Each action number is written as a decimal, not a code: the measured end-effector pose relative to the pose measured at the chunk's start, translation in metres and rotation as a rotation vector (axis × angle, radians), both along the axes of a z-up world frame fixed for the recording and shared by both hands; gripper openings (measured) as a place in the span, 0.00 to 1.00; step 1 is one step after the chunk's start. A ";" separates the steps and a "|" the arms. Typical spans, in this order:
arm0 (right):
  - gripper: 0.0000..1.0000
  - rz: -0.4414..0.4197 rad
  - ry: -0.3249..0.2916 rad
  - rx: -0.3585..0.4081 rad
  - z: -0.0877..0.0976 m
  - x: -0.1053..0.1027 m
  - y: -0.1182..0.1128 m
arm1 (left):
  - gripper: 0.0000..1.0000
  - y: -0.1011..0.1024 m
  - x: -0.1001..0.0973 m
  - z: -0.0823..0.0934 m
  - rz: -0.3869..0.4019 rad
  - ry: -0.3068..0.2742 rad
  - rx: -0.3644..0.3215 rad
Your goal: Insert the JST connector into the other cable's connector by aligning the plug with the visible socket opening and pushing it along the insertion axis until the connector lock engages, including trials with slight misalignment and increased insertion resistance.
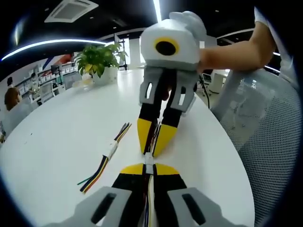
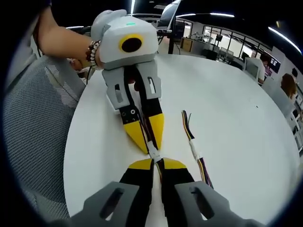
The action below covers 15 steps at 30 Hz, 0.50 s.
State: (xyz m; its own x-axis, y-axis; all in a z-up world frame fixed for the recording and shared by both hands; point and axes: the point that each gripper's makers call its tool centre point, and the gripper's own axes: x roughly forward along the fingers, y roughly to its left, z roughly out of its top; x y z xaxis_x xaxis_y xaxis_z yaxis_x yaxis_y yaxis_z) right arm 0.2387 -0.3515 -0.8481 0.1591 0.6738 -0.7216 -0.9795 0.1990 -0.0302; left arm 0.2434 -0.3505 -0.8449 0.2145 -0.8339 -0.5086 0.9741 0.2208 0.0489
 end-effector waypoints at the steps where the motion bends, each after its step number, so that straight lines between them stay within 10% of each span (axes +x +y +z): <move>1: 0.02 0.001 -0.007 0.002 0.000 0.001 0.000 | 0.00 0.000 0.001 0.000 0.006 0.004 -0.002; 15: 0.02 -0.056 -0.038 0.065 0.011 0.014 -0.003 | 0.00 -0.003 0.017 0.012 0.065 -0.044 -0.007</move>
